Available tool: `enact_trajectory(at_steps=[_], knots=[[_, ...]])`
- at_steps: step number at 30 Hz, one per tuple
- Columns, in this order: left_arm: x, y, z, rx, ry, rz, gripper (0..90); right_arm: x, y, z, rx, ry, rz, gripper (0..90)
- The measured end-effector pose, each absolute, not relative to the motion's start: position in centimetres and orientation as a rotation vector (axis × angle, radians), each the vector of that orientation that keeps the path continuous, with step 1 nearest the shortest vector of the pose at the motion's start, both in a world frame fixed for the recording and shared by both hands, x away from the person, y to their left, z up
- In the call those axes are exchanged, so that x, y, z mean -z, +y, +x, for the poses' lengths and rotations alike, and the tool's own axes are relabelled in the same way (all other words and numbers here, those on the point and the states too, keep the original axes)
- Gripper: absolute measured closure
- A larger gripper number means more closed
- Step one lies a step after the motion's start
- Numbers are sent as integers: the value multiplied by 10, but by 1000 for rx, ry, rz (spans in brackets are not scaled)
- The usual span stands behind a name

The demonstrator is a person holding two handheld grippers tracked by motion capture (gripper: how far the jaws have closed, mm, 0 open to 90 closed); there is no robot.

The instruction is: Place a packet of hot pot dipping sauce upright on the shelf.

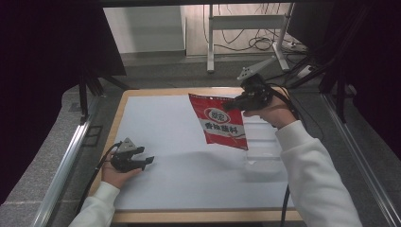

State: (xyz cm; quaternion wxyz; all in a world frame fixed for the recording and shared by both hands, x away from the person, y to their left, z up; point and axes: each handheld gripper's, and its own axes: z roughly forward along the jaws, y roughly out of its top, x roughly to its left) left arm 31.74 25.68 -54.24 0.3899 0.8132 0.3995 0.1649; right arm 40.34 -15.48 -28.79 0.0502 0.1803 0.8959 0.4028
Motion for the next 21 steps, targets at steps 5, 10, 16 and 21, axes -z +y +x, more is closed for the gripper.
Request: enact_trajectory(at_steps=[5, 10, 16, 21], knots=[[543, 256, 317, -420, 1018, 2065, 369, 284, -169, 408, -1239, 2705, 578, 890], [542, 256, 316, -417, 1017, 2061, 369, 282, -182, 411, -1252, 2683, 606, 890], [541, 252, 307, -425, 1006, 2076, 367, 282, -204, 417, -1281, 2656, 638, 890], [539, 250, 301, -427, 1001, 2077, 366, 282, -219, 421, -1299, 2633, 655, 890]])
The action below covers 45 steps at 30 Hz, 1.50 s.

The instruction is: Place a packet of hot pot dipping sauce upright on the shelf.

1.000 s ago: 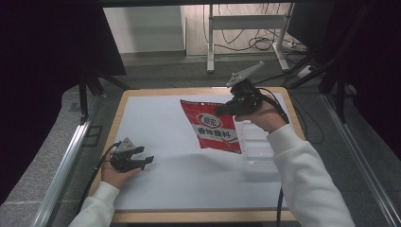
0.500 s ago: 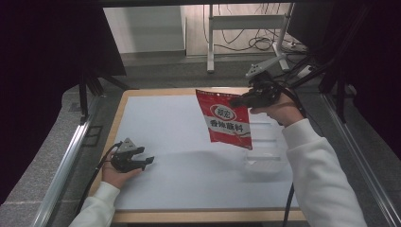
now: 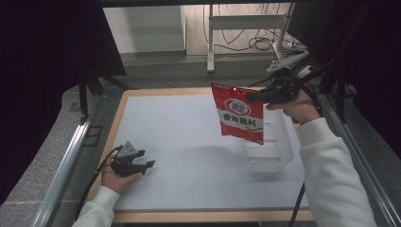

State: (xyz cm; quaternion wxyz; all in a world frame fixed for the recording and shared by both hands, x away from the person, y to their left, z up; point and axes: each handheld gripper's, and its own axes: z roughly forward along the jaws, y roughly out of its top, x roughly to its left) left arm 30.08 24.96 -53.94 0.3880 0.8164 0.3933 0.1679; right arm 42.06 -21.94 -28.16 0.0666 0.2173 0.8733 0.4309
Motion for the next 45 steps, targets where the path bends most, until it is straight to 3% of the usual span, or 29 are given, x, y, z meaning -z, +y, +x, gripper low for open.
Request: enact_trajectory(at_steps=[45], knots=[[541, 251, 295, -434, 1031, 2064, 367, 292, -311, 435, -1368, 2557, 780, 889]])
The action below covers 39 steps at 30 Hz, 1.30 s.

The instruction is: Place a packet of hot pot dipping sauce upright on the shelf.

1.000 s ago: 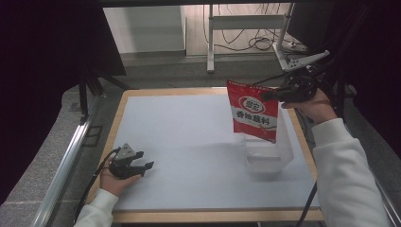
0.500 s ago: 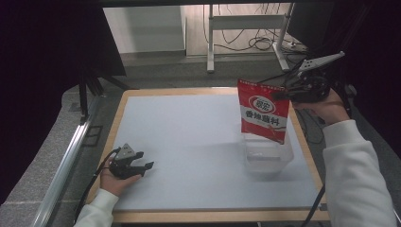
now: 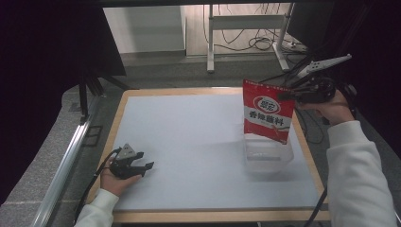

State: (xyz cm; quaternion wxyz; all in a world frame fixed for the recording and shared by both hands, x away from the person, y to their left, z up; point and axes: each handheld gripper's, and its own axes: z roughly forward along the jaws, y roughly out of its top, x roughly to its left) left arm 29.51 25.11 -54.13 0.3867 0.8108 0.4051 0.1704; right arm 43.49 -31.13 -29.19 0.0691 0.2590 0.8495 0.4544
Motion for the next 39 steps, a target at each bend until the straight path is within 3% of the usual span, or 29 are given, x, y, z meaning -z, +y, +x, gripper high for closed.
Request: enact_trajectory(at_steps=[20, 36, 39], knots=[[541, 251, 296, -429, 1028, 2073, 367, 331, -321, 441, -1395, 2550, 765, 886], [540, 251, 296, -428, 1020, 2069, 366, 341, -333, 432, -1388, 2533, 828, 886], [539, 251, 296, -427, 1020, 2068, 366, 339, -329, 428, -1339, 2515, 810, 852]])
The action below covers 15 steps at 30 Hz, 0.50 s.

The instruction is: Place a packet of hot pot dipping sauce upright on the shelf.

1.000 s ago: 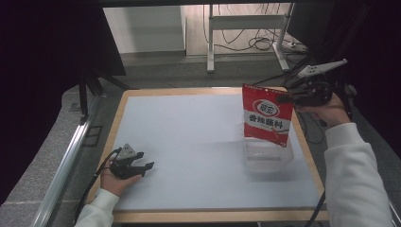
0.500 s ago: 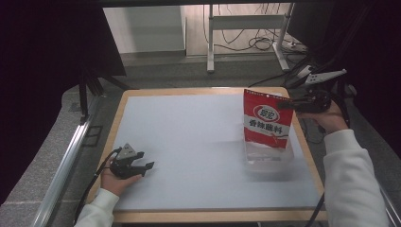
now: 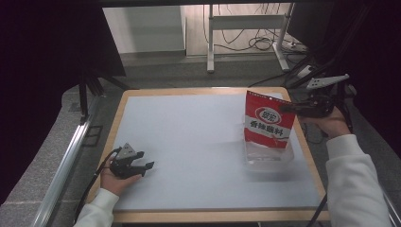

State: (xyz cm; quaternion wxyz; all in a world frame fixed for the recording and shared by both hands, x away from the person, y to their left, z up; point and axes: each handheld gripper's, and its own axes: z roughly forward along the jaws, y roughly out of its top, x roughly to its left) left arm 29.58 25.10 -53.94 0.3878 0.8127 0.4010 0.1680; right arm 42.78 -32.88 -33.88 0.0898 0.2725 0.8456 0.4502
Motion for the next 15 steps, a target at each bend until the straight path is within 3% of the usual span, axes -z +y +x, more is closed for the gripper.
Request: enact_trajectory(at_steps=[9, 15], knots=[[537, 250, 298, -425, 1003, 2069, 366, 317, -302, 409, -1248, 2357, 781, 472], [537, 250, 299, -420, 995, 2066, 365, 292, -277, 390, -1293, 2248, 766, 393]])
